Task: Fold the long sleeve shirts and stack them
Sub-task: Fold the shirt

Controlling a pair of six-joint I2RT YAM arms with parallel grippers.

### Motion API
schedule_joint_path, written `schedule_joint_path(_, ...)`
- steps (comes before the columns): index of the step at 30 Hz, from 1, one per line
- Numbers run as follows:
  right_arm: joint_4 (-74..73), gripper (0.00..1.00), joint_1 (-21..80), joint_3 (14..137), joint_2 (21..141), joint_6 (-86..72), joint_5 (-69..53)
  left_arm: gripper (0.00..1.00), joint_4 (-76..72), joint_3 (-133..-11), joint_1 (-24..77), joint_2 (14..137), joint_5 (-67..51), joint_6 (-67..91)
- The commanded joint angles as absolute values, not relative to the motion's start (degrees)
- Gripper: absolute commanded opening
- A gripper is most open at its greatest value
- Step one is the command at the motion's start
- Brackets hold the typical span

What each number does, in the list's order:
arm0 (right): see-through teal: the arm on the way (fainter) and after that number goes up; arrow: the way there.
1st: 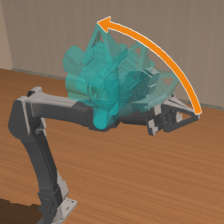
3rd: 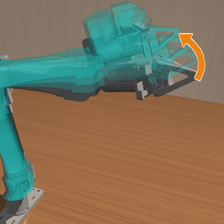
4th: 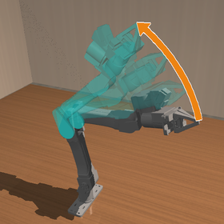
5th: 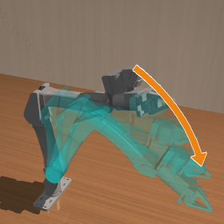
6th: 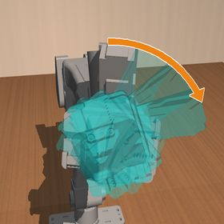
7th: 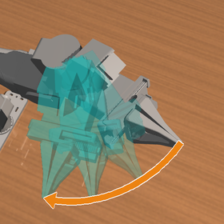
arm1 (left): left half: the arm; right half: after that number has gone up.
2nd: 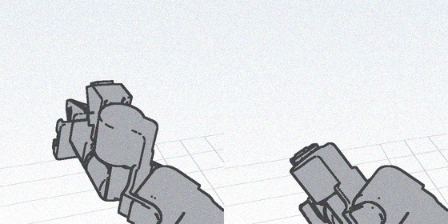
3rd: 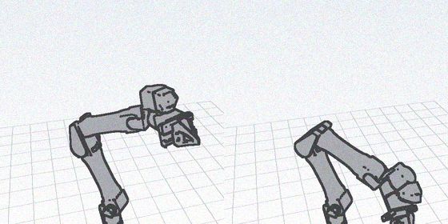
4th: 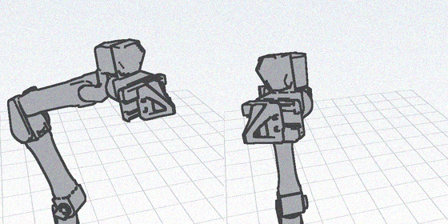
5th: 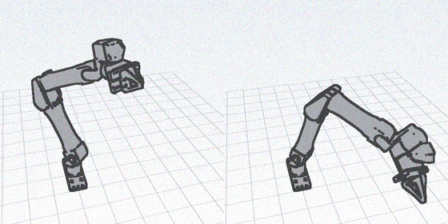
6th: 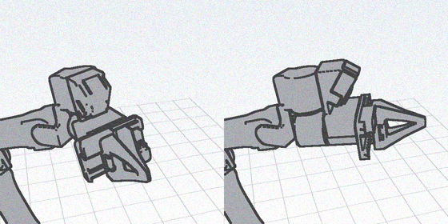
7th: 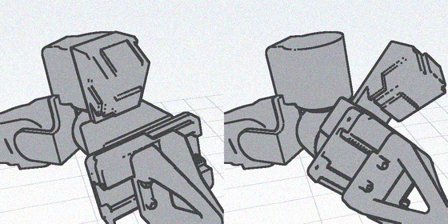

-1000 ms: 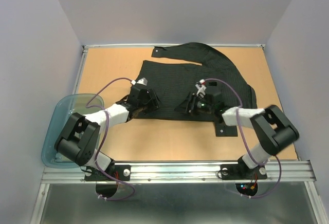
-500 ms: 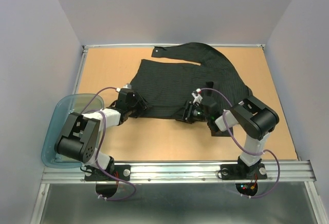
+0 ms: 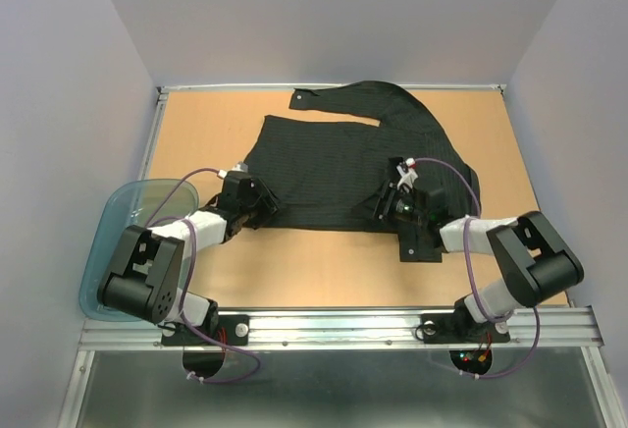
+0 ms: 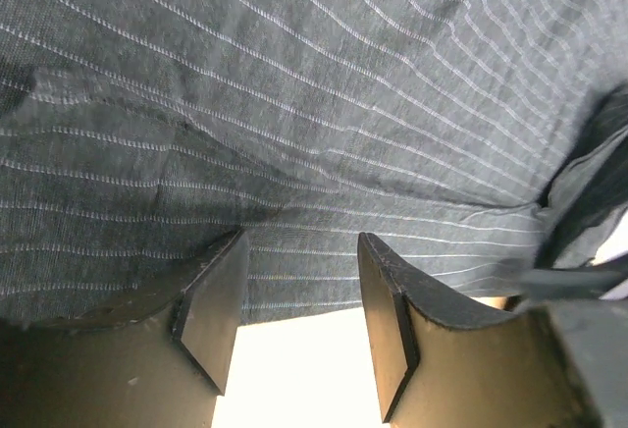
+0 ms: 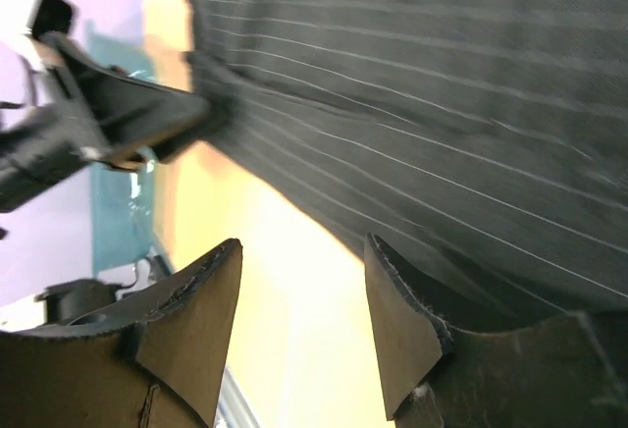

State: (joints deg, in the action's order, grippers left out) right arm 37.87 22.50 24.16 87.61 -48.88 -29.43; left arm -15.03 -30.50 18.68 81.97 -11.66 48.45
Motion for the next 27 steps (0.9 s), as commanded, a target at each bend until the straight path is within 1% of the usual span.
schedule_joint_path(1,31.1,0.59,23.2,30.1,82.7,-46.1,-31.6,0.61,-9.0,-33.7,22.7,77.3,-7.3,45.4)
schedule_joint_path(3,31.7,0.59,23.2,30.8,83.2,-47.4,-32.2,0.6,-8.6,-36.2,25.3,76.6,-6.6,45.3)
schedule_joint_path(7,34.7,0.59,23.8,30.8,88.5,-48.5,-31.8,0.61,-9.2,-38.3,29.8,78.8,-6.8,46.1)
schedule_joint_path(9,36.9,0.59,23.8,29.4,90.3,-49.0,-30.9,0.61,-9.9,-38.1,30.2,81.5,-7.6,47.1)
schedule_joint_path(14,37.2,0.59,23.6,27.2,93.9,-48.1,-27.4,0.61,-12.4,-36.0,30.3,85.0,-9.3,49.4)
schedule_joint_path(20,35.3,0.58,20.4,24.9,91.9,-45.7,-25.2,0.6,-11.4,-33.4,29.6,85.0,-7.1,50.7)
schedule_joint_path(24,21.9,0.59,19.2,29.2,88.6,-40.4,-18.5,0.6,-10.1,-31.7,27.5,82.7,-6.9,50.5)
schedule_joint_path(25,15.4,0.59,19.2,30.6,86.7,-38.3,-17.9,0.6,-8.9,-32.1,27.4,81.8,-6.1,49.8)
schedule_joint_path(26,12.5,0.59,19.2,31.8,85.4,-36.8,-17.8,0.6,-8.1,-32.6,27.6,81.0,-5.5,48.4)
schedule_joint_path(27,7.2,0.61,19.2,34.2,81.4,-35.1,-16.3,0.61,-6.8,-33.6,27.8,78.9,-4.9,47.4)
